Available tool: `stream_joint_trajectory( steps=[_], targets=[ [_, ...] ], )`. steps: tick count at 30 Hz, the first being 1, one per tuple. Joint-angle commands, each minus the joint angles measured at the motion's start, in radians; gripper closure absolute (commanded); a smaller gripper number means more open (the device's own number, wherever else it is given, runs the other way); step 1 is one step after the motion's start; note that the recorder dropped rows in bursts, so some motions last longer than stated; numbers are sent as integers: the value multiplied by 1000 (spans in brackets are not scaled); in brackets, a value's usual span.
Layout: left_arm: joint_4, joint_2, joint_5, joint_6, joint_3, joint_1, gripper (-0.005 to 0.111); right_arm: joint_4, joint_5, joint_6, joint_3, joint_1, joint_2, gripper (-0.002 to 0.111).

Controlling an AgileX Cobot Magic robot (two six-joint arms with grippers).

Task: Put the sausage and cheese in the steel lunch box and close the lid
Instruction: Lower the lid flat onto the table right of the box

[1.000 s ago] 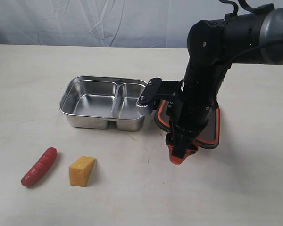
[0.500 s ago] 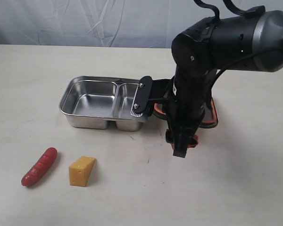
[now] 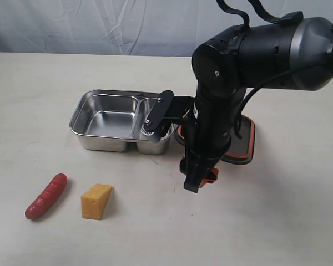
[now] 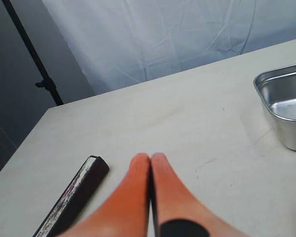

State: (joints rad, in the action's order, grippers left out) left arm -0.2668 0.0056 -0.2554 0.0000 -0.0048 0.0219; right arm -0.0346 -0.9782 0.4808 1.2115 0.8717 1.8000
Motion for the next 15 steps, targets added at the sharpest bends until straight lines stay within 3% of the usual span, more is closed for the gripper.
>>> stream_joint_trajectory(
  steps=[1, 5, 10, 15],
  targets=[
    [-1, -6, 22, 0, 5, -2, 107, 94, 16, 81, -1, -13, -9, 42],
    [-1, -6, 34, 0, 5, -2, 107, 243, -57, 122, -1, -43, -9, 42],
    [3, -6, 54, 0, 5, -2, 107, 272, -198, 122, -1, -45, -9, 42],
    [3, -6, 54, 0, 5, -2, 107, 85, -175, 20, -1, -43, -9, 42]
  ],
)
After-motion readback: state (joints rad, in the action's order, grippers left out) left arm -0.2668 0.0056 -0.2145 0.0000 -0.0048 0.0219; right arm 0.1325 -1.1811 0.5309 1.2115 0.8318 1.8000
